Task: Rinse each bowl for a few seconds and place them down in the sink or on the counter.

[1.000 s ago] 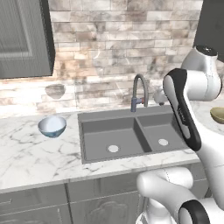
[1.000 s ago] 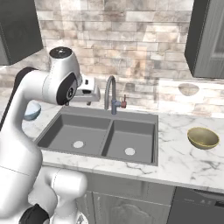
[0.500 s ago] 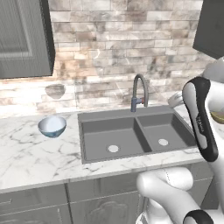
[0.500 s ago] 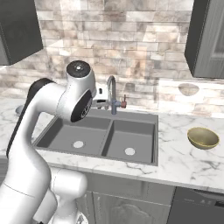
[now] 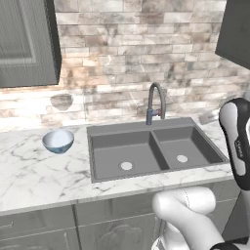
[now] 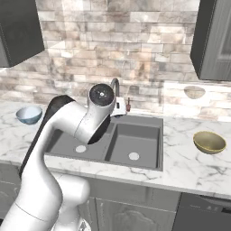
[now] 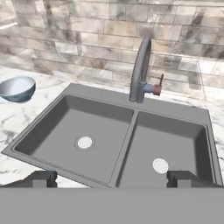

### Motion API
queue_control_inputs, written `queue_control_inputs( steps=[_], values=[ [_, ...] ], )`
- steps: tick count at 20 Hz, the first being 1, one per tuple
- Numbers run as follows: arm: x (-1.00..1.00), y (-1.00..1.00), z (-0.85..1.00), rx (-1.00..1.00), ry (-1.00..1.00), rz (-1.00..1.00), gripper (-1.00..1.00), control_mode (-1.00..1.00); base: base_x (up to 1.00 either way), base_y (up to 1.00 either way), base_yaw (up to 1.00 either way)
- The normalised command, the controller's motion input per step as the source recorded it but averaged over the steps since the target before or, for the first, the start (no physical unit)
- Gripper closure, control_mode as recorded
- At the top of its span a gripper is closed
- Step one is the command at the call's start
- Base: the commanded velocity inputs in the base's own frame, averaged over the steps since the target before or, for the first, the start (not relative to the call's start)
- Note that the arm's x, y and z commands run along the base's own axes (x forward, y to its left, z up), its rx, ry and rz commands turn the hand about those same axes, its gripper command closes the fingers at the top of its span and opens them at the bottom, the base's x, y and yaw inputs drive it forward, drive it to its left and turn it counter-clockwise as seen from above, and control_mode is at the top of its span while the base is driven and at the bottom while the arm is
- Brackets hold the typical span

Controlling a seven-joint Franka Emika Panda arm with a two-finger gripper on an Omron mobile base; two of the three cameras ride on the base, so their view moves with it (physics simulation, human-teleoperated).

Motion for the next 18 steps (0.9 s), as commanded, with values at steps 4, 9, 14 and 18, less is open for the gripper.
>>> queue_control_inputs(
  steps=[4, 9, 14, 18],
  values=[
    [0.16, -0.23, -0.1, 0.01, -0.1, 0.05, -1.0, -1.0, 0.0, 0.0, 0.0],
    [0.12, -0.24, -0.11, 0.01, -0.11, 0.04, -1.0, -1.0, 0.0, 0.0, 0.0],
    [0.09, -0.19, -0.12, 0.01, -0.14, 0.05, -1.0, -1.0, 0.0, 0.0, 0.0],
    [0.17, -0.08, -0.18, 0.01, -0.12, 0.07, -1.0, -1.0, 0.0, 0.0, 0.0]
  ],
)
